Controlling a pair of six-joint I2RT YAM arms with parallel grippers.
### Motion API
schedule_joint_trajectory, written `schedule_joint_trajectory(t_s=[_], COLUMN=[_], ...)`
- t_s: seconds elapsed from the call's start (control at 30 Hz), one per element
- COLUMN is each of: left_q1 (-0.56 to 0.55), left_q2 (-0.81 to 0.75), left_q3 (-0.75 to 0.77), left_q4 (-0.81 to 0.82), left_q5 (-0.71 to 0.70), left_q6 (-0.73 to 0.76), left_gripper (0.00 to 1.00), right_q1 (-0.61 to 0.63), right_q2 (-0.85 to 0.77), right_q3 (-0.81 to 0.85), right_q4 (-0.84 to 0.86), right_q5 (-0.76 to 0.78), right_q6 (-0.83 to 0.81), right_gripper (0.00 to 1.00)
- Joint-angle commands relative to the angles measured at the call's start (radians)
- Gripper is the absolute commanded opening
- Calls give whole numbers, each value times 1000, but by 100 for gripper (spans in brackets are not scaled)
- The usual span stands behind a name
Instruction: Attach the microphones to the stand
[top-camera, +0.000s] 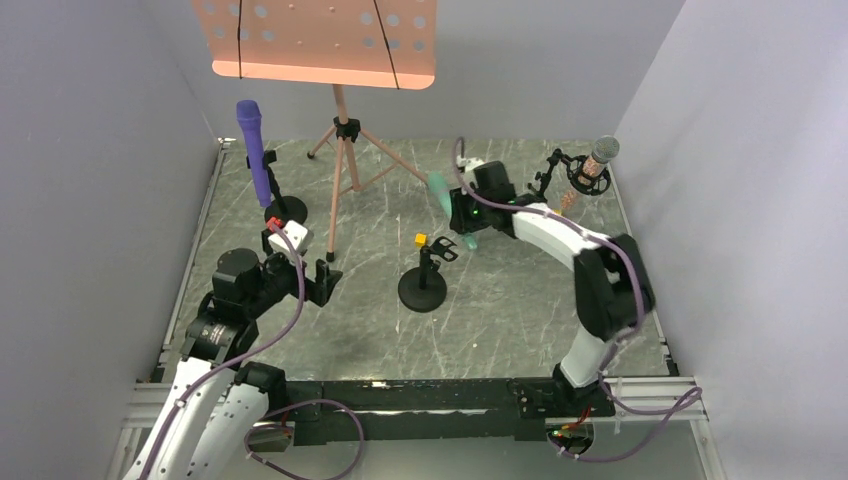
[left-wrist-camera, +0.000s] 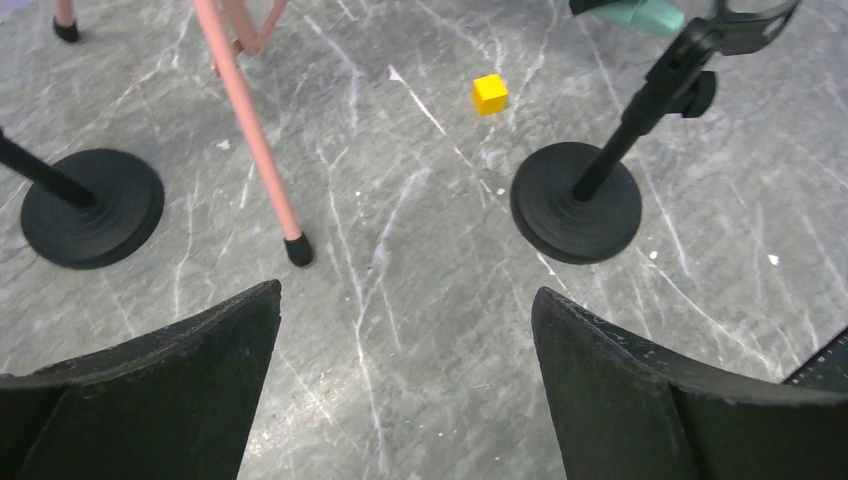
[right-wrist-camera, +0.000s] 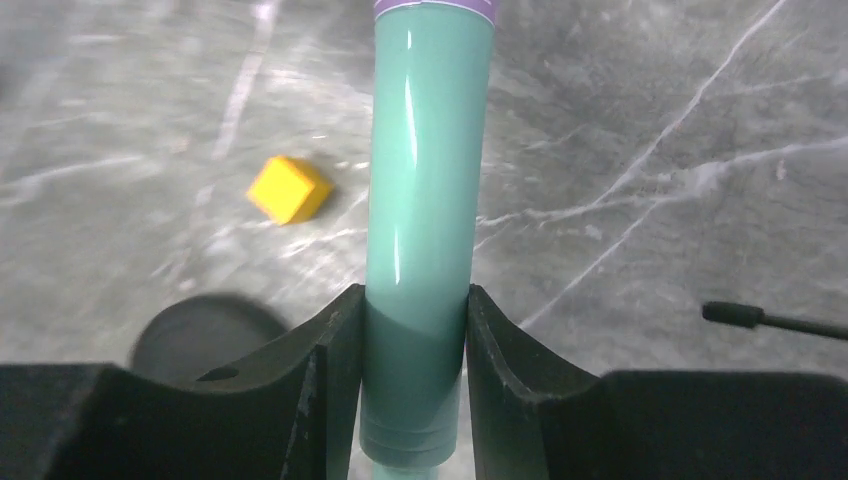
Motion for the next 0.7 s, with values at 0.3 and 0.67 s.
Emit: schedule_joint_trajectory(t_s=[0.3, 0.67], left_q1=[3, -53], left_q2=[-19, 173], left_q3=[-32, -82], left_q4=[194, 648], left_q5=[424, 481], left_q6=[-199, -648], left_gripper=[99, 99], right_q1=[-216, -262], right_q2=[-564, -741], right_q3=[-289, -358], right_q4=[54, 27], right_q5=[-541, -816], right_q6=[-144, -242], right_gripper=[11, 10])
